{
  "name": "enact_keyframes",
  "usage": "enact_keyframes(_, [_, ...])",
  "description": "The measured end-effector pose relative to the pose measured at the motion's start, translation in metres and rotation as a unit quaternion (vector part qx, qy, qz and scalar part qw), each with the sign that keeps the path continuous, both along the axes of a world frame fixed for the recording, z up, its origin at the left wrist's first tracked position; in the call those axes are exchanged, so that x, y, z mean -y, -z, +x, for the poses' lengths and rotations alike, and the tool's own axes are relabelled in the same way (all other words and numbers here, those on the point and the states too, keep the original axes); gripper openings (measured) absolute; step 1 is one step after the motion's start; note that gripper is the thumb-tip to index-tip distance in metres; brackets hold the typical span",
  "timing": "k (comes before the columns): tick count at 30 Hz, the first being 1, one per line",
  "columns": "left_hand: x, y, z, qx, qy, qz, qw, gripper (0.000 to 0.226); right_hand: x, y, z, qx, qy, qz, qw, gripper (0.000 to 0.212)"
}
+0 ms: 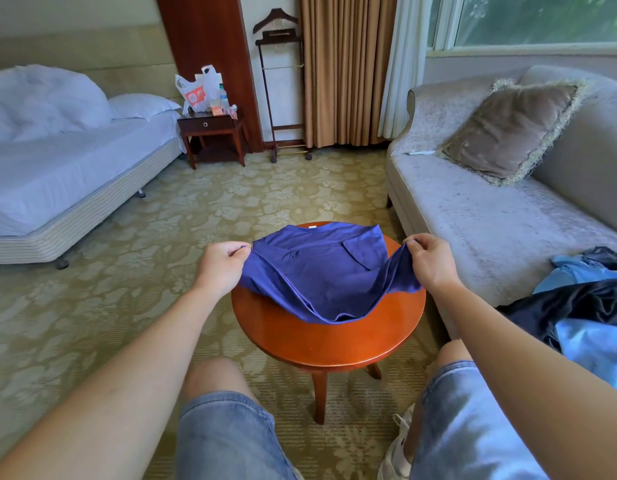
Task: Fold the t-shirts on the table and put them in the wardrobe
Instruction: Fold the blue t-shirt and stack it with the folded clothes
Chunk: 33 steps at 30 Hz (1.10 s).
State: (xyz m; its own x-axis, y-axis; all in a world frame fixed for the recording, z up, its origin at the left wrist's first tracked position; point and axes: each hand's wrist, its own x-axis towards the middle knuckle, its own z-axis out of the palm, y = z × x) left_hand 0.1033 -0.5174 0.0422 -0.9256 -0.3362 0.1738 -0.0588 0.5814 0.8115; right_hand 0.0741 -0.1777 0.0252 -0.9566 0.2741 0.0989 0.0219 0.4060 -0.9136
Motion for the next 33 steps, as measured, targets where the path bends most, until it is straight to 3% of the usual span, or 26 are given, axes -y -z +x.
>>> enact_keyframes(9, [0.005,-0.026,0.047,0.013,-0.004,-0.02,1.0,0.023,-0.015,-0.03,0.045,0.02,-0.061,0.079,0.995,0.023])
enact_keyframes(16, [0.013,-0.022,0.076,0.084,0.018,-0.022,0.996,0.021,-0.026,-0.041,0.069,0.075,-0.093,0.116,0.986,0.023])
enact_keyframes(25, [0.022,-0.003,0.039,0.019,-0.124,-0.016,0.992,0.025,-0.044,-0.023,0.026,0.057,0.057,0.083,0.993,0.022])
enact_keyframes(29, [0.028,0.011,-0.006,0.007,-0.152,0.021,0.988,0.024,-0.041,-0.013,-0.016,0.05,0.106,0.08,0.99,0.03])
enact_keyframes(33, [0.029,0.019,-0.058,-0.005,-0.168,0.057,0.984,0.024,-0.032,-0.005,-0.069,0.053,0.139,0.075,0.986,0.022])
